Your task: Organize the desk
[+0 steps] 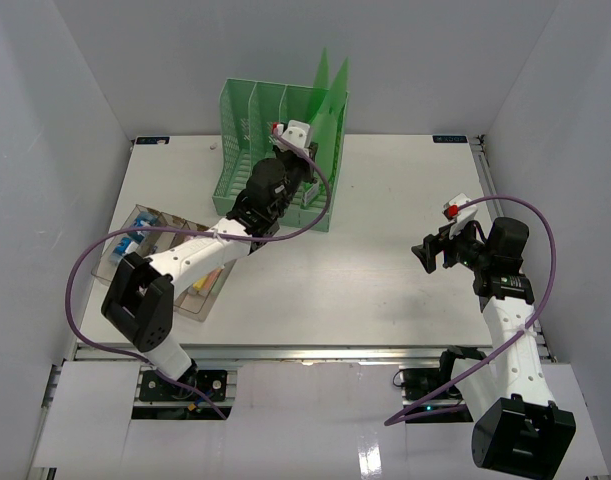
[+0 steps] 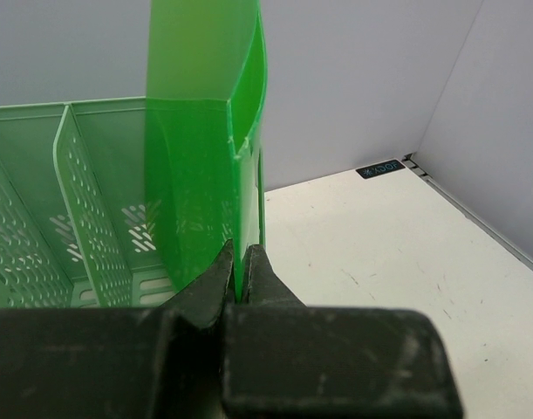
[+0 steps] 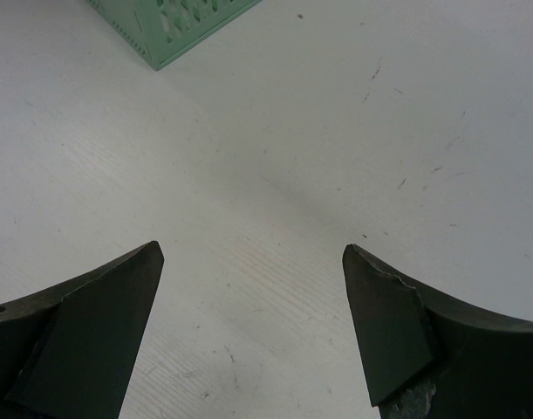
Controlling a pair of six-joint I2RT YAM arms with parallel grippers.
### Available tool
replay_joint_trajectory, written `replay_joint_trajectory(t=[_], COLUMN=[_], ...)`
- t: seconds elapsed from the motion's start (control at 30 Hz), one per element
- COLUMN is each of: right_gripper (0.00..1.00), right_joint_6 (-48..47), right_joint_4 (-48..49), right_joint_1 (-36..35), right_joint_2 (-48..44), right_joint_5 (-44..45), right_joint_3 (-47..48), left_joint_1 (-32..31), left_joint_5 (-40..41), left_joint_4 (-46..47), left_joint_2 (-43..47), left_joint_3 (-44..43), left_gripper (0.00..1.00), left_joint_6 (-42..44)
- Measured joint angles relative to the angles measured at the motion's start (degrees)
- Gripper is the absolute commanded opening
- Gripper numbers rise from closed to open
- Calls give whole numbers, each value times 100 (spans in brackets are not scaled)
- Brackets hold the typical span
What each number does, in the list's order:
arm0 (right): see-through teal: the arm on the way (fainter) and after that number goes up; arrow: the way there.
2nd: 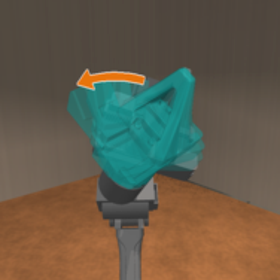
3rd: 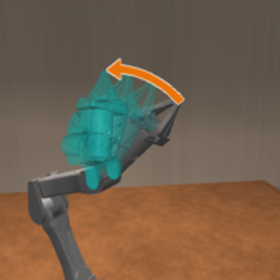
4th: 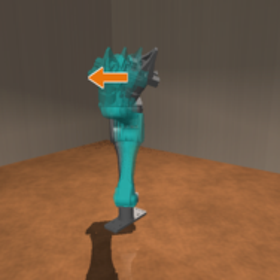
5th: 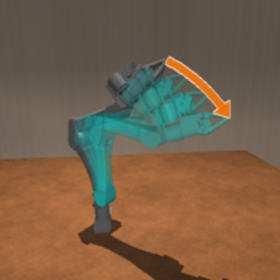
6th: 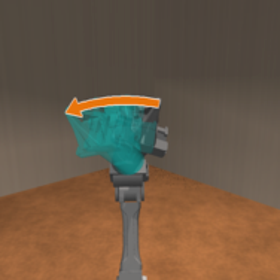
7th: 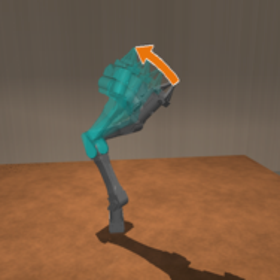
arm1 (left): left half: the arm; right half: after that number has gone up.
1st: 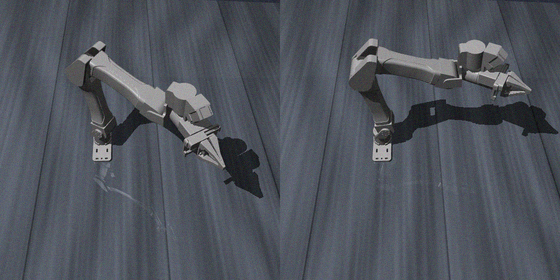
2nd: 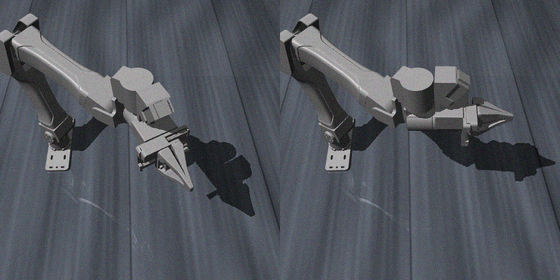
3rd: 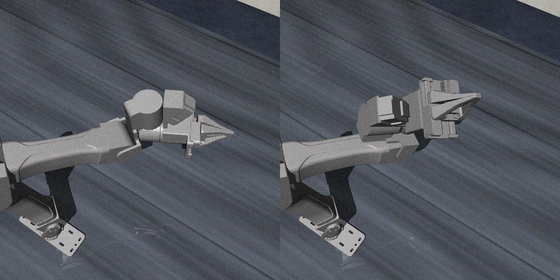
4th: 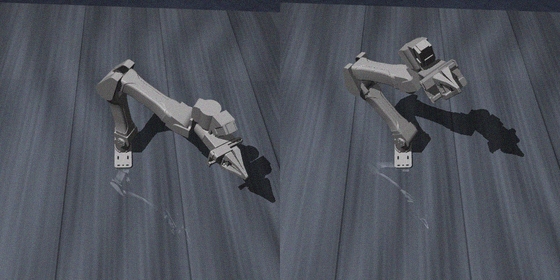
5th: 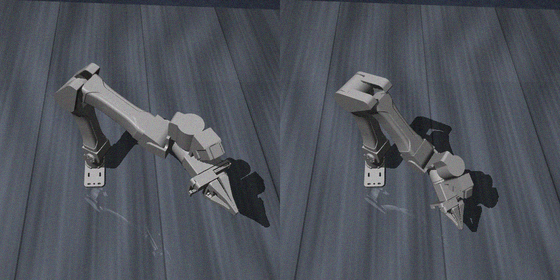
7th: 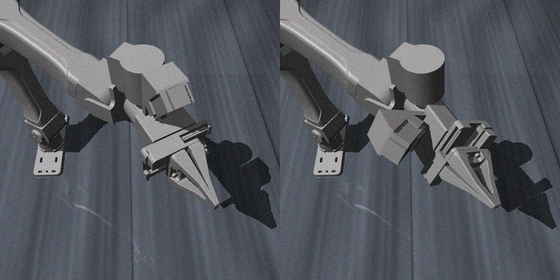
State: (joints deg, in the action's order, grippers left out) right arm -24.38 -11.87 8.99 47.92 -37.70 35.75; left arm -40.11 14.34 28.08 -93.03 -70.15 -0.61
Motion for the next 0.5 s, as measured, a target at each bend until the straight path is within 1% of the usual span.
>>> replay_joint_trajectory(t=[0.23, 0.5], right_gripper=[90, 90], right_joint_6=[-2, -2], right_joint_4=[-1, -1], right_joint_1=[0, 0], right_joint_2=[0, 0], right_joint_5=[-1, 1], right_joint_3=[0, 0], left_joint_1=[22, 146], left_joint_5=[-44, -110], left_joint_4=[-171, -188], left_joint_2=[-96, -151], left_joint_3=[-173, -233], left_gripper=[0, 0], left_joint_6=[-28, -278])
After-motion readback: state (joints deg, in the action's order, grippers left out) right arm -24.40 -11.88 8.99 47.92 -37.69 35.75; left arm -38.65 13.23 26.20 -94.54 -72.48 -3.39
